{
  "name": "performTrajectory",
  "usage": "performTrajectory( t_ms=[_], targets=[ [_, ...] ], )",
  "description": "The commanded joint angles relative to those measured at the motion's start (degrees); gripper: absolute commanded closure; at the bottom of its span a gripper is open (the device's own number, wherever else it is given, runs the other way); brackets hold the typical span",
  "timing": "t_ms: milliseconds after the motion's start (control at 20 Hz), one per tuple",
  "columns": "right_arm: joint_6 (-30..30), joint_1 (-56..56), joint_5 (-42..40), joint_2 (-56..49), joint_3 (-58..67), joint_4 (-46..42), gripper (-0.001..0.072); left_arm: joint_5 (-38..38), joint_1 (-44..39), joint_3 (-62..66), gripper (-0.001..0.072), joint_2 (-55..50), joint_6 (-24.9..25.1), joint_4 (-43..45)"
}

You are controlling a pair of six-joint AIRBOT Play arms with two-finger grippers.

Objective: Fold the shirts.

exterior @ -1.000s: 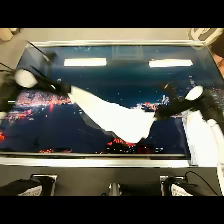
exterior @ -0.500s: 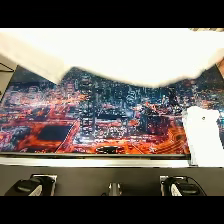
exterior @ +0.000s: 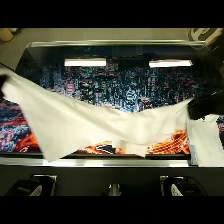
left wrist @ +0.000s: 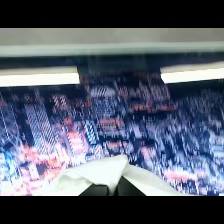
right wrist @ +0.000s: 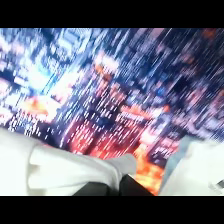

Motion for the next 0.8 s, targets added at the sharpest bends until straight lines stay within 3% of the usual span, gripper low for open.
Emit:
performTrajectory(
  t_ms=[0,150,250,450,500,600,650,750],
  targets=[
    [-0.3,0.0,-9.2,-3.2,-21.0,0.6,0.0687,8.2,-2.5,-21.2,0.0679,0.5,0.0,-1.8],
    [-0.2,0.0,-23.9,-9.3,-28.0,0.4,0.0687,19.0,-3.3,-33.2,0.0678,-0.6,-1.2,-3.4],
    [0.4,0.0,-29.4,-14.9,-26.4,1.7,0.0687,20.8,-3.2,-35.7,0.0678,-2.4,-3.5,-3.3],
    [3.5,0.0,-37.4,-22.8,-22.9,5.4,0.0686,21.2,-3.2,-35.8,0.0678,-6.2,-3.5,-3.3],
    [3.6,0.0,-38.3,-23.9,-22.9,7.5,0.0631,21.2,-3.2,-35.8,0.0678,-6.8,-3.5,-3.3],
    [0.1,0.0,-36.6,-24.2,-22.8,11.4,0.0165,21.2,-3.2,-35.8,0.0678,-7.3,-3.5,-3.3],
    [-3.7,0.0,-32.3,-23.7,-21.9,11.9,0.0041,21.1,-3.2,-35.7,0.0678,-7.3,-3.5,-3.3],
    [-7.7,0.0,-21.6,-22.1,-19.9,11.0,0.0018,21.1,-3.2,-35.7,0.0678,-7.3,-3.5,-3.3]
  ],
)
